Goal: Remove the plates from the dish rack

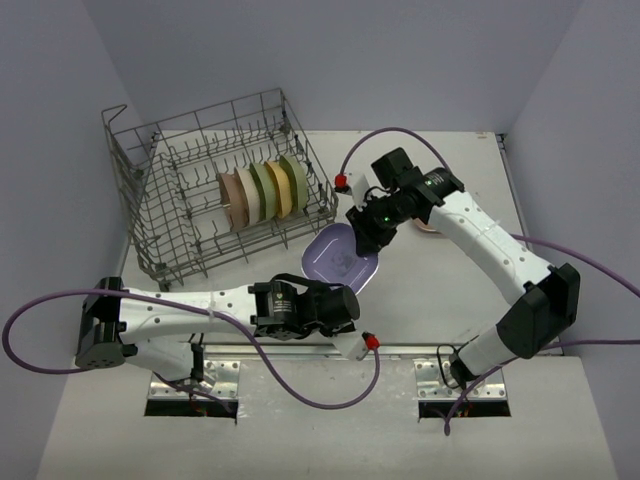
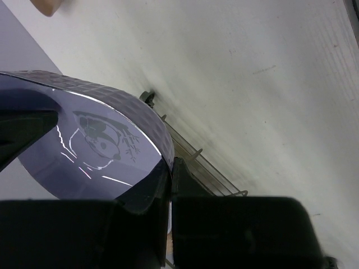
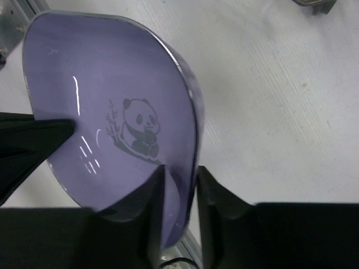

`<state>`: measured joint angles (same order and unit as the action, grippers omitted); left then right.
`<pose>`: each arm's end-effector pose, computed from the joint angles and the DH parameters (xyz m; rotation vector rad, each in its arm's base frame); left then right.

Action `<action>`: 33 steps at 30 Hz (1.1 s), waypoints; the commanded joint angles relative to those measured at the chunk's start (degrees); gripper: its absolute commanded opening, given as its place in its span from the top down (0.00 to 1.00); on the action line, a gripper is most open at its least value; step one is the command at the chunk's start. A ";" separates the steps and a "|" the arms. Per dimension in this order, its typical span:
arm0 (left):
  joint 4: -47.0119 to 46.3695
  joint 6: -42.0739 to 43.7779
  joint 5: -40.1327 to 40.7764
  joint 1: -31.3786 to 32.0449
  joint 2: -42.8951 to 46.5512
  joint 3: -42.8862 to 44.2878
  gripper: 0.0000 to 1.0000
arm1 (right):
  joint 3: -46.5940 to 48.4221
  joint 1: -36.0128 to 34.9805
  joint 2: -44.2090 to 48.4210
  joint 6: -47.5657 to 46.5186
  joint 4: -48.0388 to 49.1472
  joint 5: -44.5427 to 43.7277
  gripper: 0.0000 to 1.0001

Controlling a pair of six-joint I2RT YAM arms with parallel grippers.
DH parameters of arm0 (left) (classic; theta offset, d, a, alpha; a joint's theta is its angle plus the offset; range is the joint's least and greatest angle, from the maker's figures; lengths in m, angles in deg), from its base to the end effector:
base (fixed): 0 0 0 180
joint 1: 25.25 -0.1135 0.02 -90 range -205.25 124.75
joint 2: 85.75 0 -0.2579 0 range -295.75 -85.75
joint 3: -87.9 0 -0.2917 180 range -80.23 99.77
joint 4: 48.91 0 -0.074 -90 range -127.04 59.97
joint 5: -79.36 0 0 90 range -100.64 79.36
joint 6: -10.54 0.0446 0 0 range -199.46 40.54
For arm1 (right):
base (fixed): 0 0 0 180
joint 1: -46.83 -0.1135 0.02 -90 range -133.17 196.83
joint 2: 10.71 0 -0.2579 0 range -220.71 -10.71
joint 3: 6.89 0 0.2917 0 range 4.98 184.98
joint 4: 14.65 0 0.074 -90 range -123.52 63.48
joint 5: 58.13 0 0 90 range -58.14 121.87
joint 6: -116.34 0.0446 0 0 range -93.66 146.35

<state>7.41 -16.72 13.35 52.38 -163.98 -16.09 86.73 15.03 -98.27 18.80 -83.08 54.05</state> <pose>0.0860 -0.3075 0.2568 2.3134 0.9934 0.4378 0.2908 0.2001 0.2998 -1.0231 2.4787 0.6517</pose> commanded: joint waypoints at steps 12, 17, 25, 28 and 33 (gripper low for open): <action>-4.88 -9.00 5.82 -2.86 6.16 4.53 0.00 | -0.02 15.78 1.96 3.66 1.10 4.94 1.00; -5.98 -21.24 -0.26 -15.27 4.98 22.02 0.00 | -0.70 31.06 -0.19 0.26 2.02 6.47 1.00; -7.21 -45.86 -0.73 -34.67 5.01 34.27 0.00 | 5.33 48.28 -16.03 -3.39 3.61 6.34 1.00; -4.70 -54.50 -7.54 -44.43 5.87 33.98 0.00 | 7.87 50.47 -22.15 -3.49 5.44 4.68 1.00; -2.68 -59.67 -15.10 -52.84 7.58 29.67 0.00 | 10.90 51.14 -27.71 0.15 8.47 3.52 1.00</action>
<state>2.90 -66.85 5.82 2.91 -158.49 16.29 93.46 66.42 -125.30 17.13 -77.61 57.76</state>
